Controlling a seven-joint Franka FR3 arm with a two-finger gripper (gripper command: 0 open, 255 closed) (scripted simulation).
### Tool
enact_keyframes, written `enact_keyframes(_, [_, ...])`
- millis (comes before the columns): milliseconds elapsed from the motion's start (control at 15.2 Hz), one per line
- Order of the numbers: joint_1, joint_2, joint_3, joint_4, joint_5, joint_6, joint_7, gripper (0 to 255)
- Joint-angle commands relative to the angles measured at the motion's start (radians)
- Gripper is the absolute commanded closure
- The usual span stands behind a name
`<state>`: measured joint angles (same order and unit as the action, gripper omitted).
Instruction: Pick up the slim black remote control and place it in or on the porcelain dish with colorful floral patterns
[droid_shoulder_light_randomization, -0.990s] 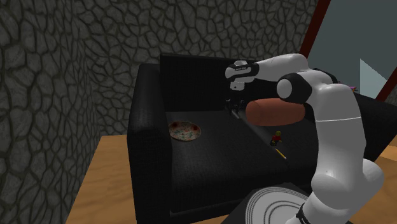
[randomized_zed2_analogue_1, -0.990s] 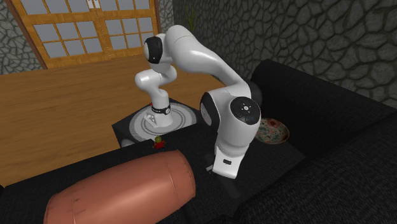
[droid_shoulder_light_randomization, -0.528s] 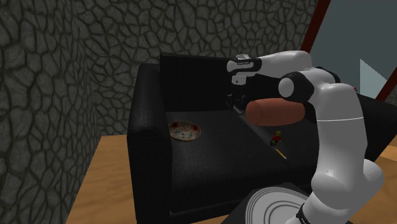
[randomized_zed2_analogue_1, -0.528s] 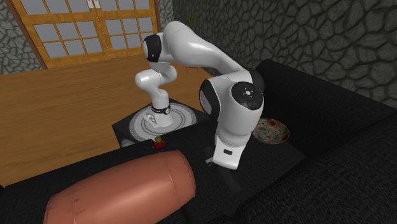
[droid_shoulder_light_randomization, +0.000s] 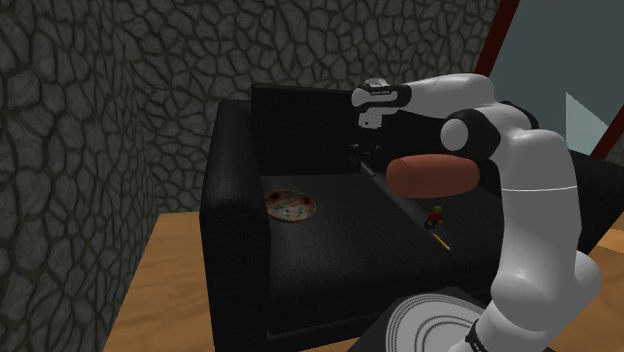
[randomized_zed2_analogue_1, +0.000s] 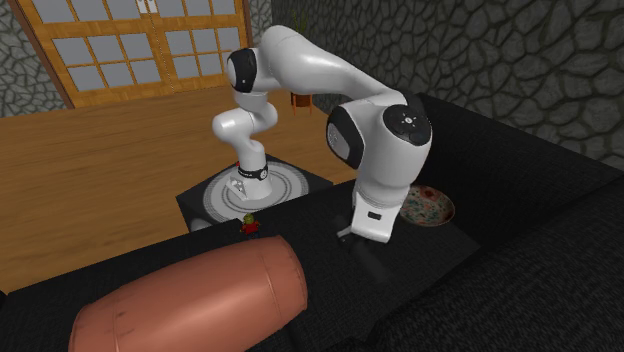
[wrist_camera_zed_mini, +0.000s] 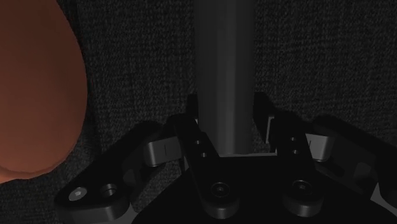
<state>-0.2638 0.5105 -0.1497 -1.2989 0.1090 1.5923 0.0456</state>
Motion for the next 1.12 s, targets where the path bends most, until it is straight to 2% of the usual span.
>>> enact_keyframes(0, [0.032,-0.02,0.011,-0.04,0.001,0.022,0.04,255])
enact_keyframes(528, [0.151,-0.074,0.061,-0.131,0.007,0.072,0.197,255])
enact_keyframes(1056, [0.264,-0.065,0.114,-0.128,0.017,0.094,0.357,255])
